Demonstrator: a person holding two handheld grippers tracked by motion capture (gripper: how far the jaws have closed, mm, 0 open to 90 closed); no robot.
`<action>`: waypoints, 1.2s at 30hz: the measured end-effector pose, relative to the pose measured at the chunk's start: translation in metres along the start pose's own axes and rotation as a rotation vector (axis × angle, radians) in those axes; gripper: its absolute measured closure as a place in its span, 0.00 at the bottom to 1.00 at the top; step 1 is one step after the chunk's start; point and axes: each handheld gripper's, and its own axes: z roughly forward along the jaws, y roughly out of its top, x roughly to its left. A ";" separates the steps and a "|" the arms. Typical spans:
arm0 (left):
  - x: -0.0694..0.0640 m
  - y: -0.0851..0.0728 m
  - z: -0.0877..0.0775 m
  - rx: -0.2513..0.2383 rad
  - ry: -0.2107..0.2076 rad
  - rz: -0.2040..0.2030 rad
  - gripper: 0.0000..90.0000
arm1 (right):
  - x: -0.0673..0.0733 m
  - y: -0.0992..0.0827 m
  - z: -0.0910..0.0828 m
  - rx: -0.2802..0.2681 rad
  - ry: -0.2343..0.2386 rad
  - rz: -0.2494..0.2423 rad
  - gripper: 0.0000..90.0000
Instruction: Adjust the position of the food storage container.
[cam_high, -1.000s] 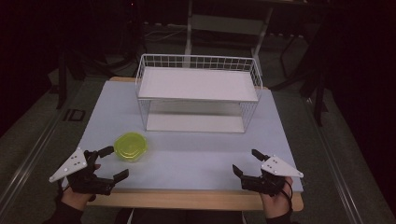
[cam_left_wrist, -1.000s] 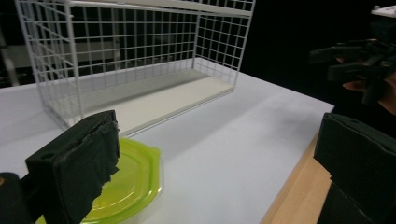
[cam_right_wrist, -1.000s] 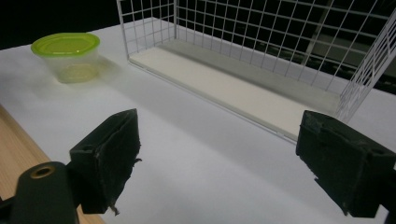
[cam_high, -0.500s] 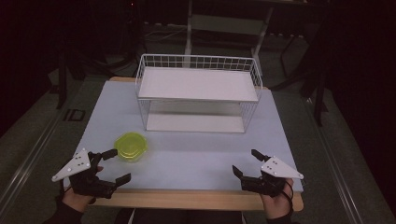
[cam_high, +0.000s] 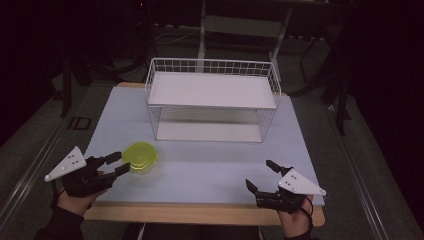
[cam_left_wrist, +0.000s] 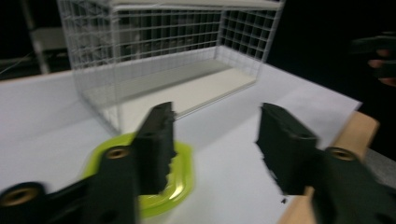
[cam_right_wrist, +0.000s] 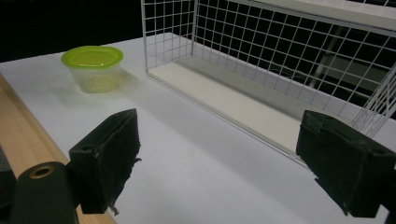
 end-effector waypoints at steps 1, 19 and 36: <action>0.003 0.000 0.001 0.014 0.014 0.014 0.71 | 0.000 0.000 0.000 -0.001 0.002 -0.001 0.15; 0.072 -0.028 0.039 0.314 0.261 -0.125 1.00 | 0.002 0.000 0.002 -0.004 0.027 -0.006 0.15; 0.069 -0.049 0.074 0.468 0.171 -0.139 1.00 | 0.001 -0.001 0.003 0.003 0.039 0.006 0.15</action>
